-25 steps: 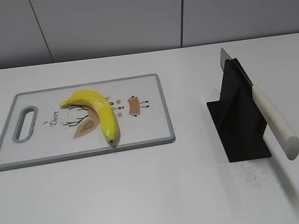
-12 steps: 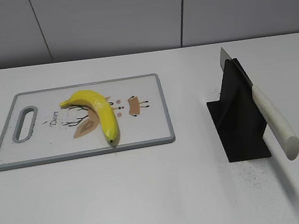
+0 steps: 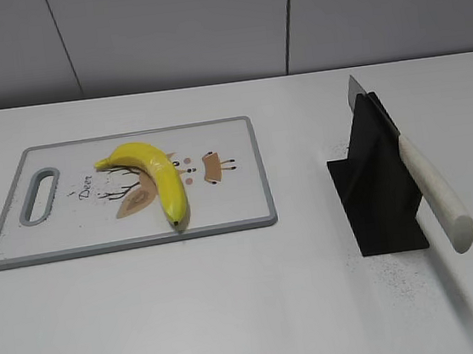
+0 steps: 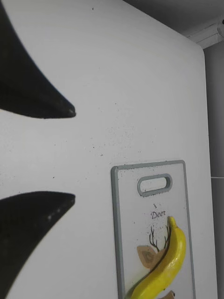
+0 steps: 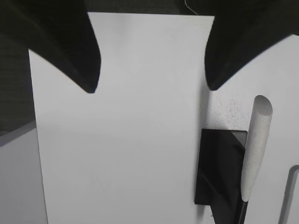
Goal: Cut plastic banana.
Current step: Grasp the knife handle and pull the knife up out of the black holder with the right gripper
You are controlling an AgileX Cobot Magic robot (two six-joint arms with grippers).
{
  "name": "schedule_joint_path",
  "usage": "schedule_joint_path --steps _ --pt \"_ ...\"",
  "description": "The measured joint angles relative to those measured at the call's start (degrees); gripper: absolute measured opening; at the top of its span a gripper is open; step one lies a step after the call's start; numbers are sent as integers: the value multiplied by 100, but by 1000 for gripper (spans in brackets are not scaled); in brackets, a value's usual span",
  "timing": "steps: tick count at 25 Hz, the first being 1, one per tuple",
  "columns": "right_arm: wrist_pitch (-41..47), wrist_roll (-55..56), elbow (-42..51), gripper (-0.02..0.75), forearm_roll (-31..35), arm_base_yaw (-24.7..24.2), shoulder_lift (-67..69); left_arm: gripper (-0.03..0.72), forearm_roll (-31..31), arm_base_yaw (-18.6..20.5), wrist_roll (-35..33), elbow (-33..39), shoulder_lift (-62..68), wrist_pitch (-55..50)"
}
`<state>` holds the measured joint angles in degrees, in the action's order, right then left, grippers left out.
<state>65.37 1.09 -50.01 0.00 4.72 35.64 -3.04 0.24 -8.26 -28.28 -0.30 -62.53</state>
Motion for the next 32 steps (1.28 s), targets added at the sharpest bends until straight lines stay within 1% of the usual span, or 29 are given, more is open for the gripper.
schedule_joint_path --steps 8,10,14,17,21,25,28,32 --pt "390 0 -585 557 88 44 1266 491 -5 0 0 0 0 0" --pt "413 34 -644 557 82 261 1518 491 -5 0 0 0 0 0" --pt "418 279 -879 557 82 986 2057 491 -5 0 0 0 0 0" --pt "418 531 -1172 557 103 1321 2558 491 -5 0 0 0 0 0" --pt "407 724 -1531 557 547 1365 3315 491 -5 0 0 0 0 0" --pt "407 777 -1595 557 963 1367 4019 491 -5 0 0 0 0 0" --pt "407 777 -1595 557 1085 1367 4597 491 -5 0 0 0 0 0" --pt "413 779 -1596 557 1094 1367 5249 491 -5 0 0 0 0 0"
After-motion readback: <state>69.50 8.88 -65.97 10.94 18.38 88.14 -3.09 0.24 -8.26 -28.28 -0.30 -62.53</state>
